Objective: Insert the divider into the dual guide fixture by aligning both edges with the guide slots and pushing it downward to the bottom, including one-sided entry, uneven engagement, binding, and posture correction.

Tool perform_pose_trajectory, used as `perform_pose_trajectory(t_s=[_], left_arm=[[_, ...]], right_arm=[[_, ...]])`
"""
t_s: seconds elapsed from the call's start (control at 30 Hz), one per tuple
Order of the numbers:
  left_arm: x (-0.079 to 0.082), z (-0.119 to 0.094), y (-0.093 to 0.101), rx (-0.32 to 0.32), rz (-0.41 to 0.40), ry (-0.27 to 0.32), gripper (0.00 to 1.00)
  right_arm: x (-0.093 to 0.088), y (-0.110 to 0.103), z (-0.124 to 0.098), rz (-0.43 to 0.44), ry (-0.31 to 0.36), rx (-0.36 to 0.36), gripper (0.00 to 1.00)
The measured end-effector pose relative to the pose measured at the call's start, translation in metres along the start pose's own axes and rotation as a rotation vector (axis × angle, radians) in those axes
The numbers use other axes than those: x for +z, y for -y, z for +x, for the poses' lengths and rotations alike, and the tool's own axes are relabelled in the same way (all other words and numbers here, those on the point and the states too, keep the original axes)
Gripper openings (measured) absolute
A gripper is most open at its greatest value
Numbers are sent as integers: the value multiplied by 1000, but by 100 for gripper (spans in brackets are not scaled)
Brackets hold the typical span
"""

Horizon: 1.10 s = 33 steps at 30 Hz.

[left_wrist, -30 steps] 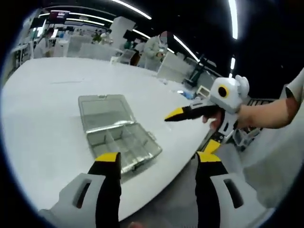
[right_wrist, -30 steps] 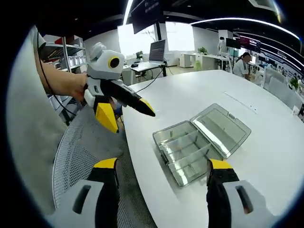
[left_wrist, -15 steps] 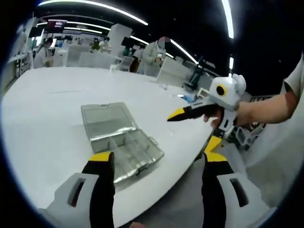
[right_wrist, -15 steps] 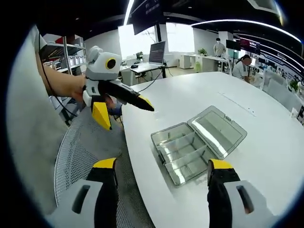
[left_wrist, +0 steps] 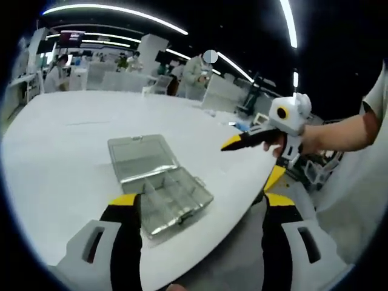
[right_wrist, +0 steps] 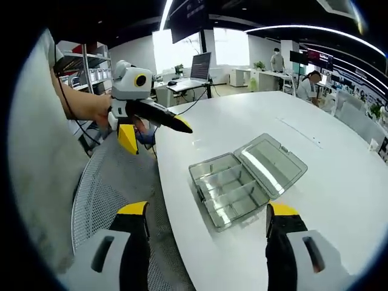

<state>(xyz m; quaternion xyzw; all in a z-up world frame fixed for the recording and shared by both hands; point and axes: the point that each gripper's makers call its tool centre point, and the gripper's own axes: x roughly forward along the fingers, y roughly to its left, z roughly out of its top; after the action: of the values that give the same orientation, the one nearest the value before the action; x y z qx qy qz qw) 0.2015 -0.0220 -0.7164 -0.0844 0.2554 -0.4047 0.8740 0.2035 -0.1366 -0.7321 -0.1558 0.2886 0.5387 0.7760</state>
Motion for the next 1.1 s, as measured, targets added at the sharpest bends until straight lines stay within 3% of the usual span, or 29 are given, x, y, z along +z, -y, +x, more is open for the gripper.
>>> perform_pose_trajectory(t_s=[0.3,1.1], left_arm=[[-8,-1,3,-2,-4,-13,81],[-6,0,5,-4,18,-12,81]], right_arm=[[0,3,-2,4,5,-1,77],[-9,20,-24,21,3,-25,76]])
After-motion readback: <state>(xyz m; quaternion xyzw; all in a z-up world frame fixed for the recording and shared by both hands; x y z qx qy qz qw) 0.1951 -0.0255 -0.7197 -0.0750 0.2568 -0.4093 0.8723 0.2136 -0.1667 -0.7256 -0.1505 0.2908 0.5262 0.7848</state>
